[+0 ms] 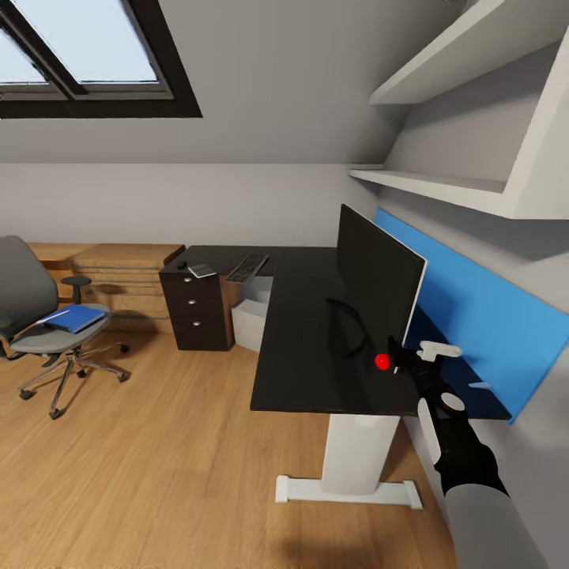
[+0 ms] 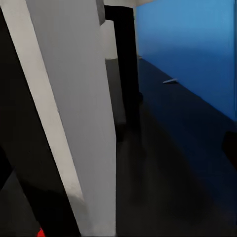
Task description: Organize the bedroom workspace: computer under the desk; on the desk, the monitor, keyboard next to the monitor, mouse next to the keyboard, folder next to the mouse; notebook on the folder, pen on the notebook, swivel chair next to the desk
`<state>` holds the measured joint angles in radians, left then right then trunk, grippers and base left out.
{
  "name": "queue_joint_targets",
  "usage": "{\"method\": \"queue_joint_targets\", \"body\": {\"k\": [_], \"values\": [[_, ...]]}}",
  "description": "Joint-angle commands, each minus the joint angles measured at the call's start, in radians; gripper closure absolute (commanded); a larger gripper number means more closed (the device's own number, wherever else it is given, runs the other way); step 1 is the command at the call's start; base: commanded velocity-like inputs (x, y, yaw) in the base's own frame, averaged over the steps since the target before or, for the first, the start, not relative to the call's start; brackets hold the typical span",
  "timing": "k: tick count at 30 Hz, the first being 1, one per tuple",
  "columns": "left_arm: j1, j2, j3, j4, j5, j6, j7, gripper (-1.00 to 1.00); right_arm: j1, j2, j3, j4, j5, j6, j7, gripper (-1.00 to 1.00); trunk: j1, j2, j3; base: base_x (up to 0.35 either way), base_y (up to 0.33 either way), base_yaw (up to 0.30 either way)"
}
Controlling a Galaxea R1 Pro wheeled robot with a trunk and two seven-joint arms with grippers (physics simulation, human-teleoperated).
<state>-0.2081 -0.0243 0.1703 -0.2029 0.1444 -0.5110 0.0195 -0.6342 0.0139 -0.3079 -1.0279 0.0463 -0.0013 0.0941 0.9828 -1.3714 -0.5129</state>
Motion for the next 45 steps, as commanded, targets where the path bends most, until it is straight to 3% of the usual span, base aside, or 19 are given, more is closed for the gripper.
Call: {"method": "queue_joint_targets", "body": {"k": [1,19,45], "values": [[-0.001,0.0,0.0,0.0,0.004,-0.003,0.0,-1.0,-0.001,0.002,-0.005,0.001,0.005,0.0,0.009,-1.0,-0.001,-0.001,-0.001,-0.249,0.0,0.0],[-0.001,0.001,0.001,0.0,0.043,-0.003,-0.001,-1.0,-0.001,0.003,-0.004,0.022,0.004,-0.002,0.011,-1.0,-0.001,-0.001,-0.001,-0.258,0.016,0.0],[-0.001,0.0,0.0,0.0,0.044,-0.003,-0.002,-1.0,-0.001,0.018,-0.005,0.017,-0.002,-0.001,0.008,-1.0,-0.001,-0.001,-0.008,-0.002,0.004,0.044]]}}
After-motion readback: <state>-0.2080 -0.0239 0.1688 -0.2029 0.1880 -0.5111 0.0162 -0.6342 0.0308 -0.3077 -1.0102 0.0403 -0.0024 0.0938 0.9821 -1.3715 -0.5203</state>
